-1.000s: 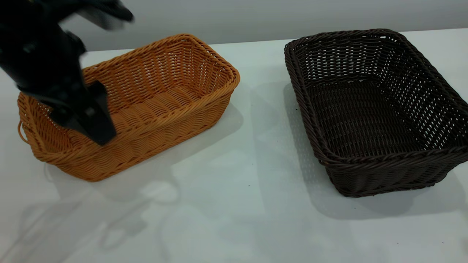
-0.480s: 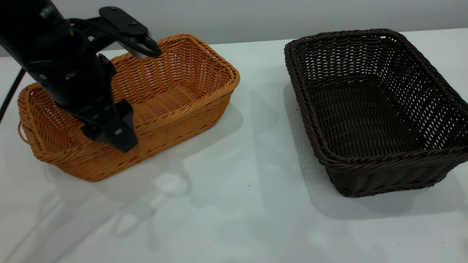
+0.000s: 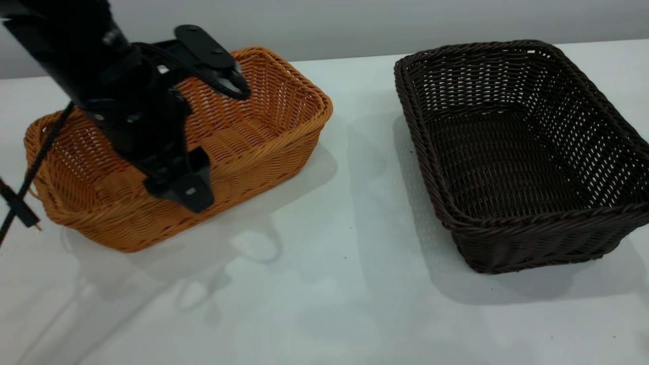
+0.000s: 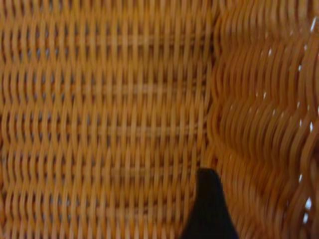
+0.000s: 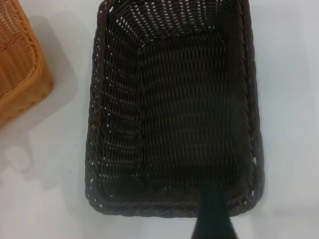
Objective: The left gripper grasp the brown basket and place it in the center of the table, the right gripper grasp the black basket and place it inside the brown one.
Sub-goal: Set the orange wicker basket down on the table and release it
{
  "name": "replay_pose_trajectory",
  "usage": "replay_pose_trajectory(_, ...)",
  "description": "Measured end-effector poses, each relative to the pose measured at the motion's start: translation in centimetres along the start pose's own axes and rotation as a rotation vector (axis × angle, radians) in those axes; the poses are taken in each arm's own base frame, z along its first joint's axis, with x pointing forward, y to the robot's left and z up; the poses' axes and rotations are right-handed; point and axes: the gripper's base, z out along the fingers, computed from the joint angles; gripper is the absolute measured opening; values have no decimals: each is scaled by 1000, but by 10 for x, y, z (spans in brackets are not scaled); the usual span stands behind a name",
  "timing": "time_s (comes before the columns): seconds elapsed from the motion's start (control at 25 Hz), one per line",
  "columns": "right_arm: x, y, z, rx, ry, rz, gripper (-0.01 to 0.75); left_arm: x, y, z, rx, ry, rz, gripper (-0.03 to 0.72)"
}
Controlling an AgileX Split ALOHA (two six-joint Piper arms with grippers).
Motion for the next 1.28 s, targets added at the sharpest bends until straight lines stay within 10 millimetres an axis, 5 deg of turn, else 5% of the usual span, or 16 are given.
replay_pose_trajectory(0.4, 0, 0, 0, -1, 3, 0, 446, -7, -12, 23, 2, 8, 92, 103)
replay_pose_trajectory(0.88, 0, 0, 0, -4, 1, 3, 440, 1, -12, 23, 5, 104, 320, 104)
replay_pose_trajectory(1.28, -1, 0, 0, -1, -8, 0, 440, -13, -53, 13, 157, 112, 503, 104)
